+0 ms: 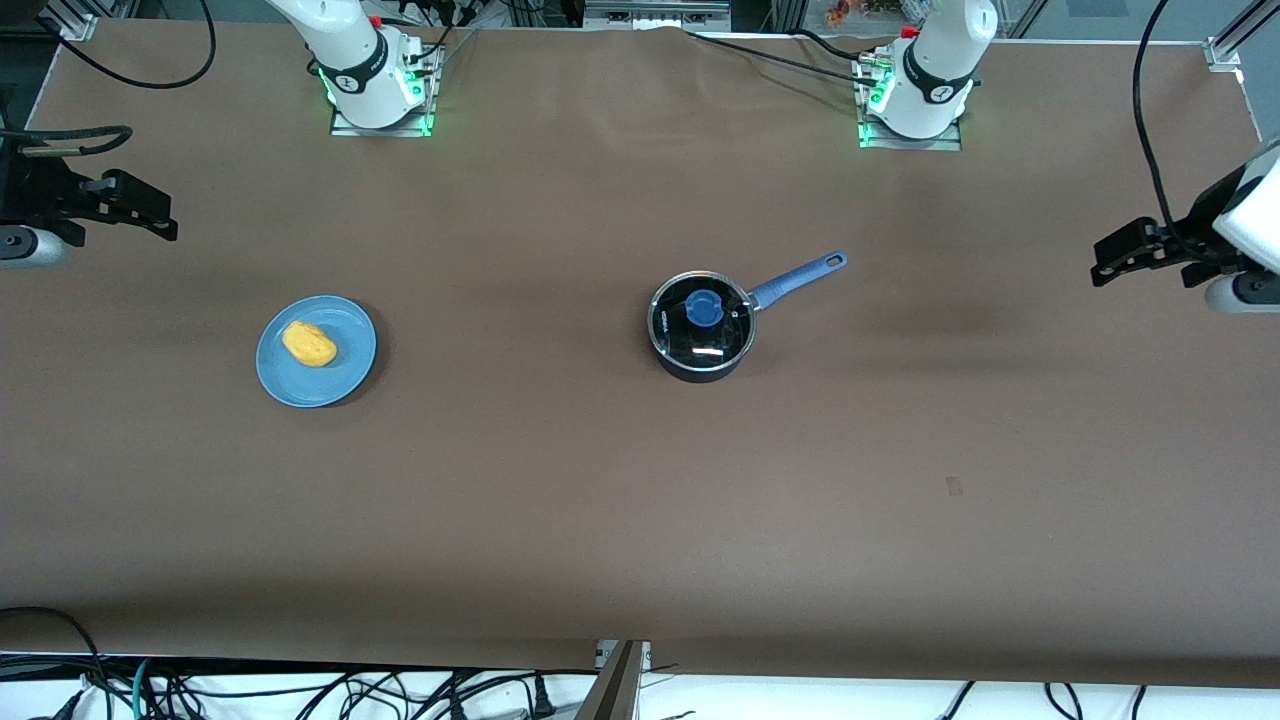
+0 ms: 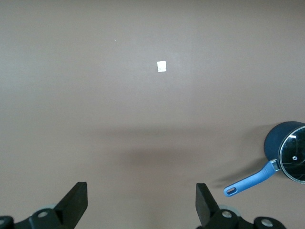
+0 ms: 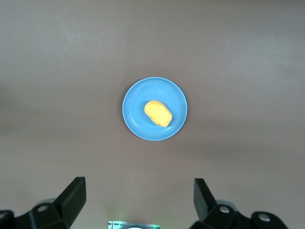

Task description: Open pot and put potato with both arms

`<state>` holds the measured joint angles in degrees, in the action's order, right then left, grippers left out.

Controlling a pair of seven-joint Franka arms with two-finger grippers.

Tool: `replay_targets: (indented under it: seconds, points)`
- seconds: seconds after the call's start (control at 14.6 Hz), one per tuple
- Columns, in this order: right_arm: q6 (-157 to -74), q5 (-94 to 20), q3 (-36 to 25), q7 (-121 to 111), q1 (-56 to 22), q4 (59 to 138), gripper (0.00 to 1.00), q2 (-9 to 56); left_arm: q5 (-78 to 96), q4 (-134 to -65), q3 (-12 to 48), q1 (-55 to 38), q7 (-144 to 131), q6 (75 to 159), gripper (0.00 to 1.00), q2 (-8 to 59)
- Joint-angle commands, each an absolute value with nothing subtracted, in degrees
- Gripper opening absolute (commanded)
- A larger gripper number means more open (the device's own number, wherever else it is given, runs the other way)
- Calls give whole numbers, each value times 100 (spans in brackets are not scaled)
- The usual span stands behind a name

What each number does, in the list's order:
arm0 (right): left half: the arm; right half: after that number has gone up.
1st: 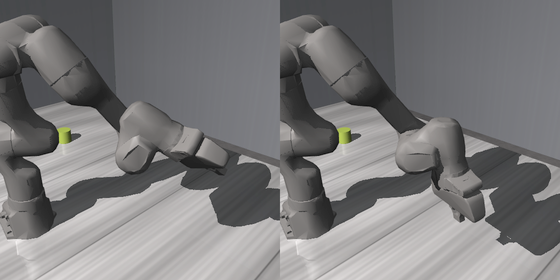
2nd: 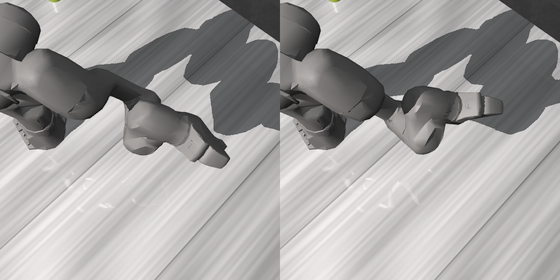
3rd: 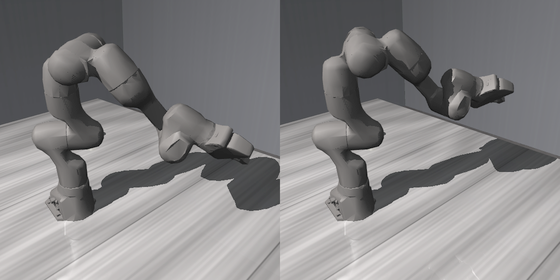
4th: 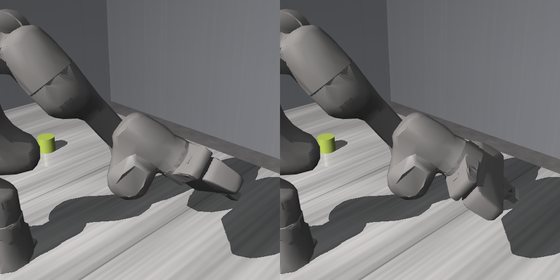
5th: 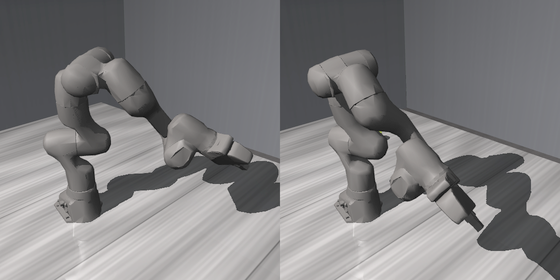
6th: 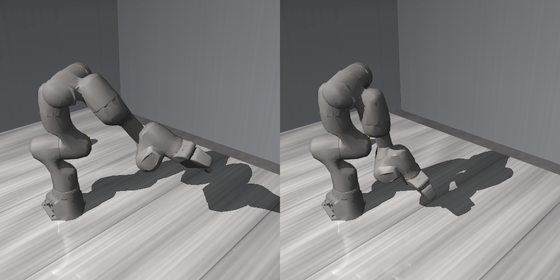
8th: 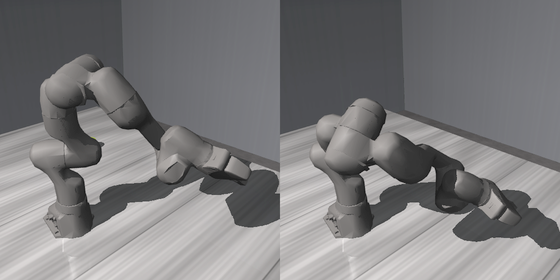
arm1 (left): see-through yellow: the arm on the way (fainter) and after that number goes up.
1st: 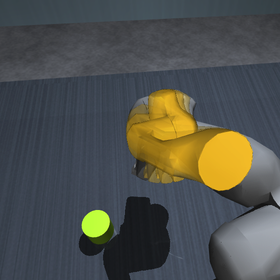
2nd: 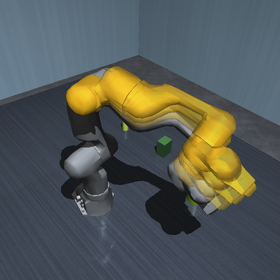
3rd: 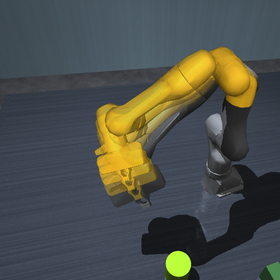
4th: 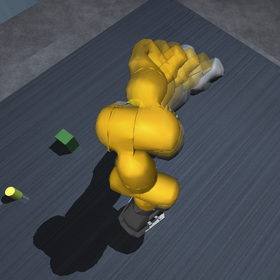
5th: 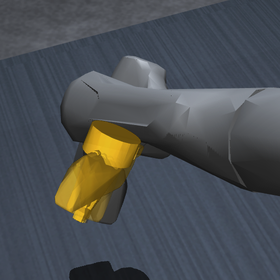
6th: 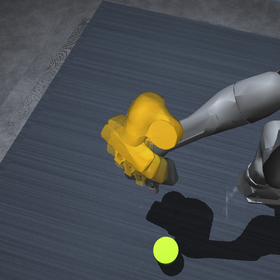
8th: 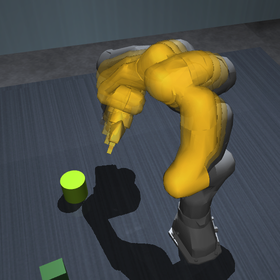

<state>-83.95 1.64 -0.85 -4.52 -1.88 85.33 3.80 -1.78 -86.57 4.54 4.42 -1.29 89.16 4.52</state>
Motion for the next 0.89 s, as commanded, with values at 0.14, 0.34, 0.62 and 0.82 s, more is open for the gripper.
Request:
replay_targets:
  seconds: [0.14, 0.34, 0.62, 0.82]
  points:
    - [-8420, 62, -88, -431, -176, 8525, 100, 369, -167, -8763, 457, 492, -88, 8868, 100, 246]
    - [-8420, 62, -88, -431, -176, 8525, 100, 369, -167, -8745, 483, 475, -88, 8868, 100, 246]
    - [-8420, 62, -88, -431, -176, 8525, 100, 369, -167, -8745, 483, 413, -88, 8877, 100, 255]
    - [-8420, 62, -88, -431, -176, 8525, 100, 369, -167, -8728, 475, 431, -62, 8886, 100, 264]
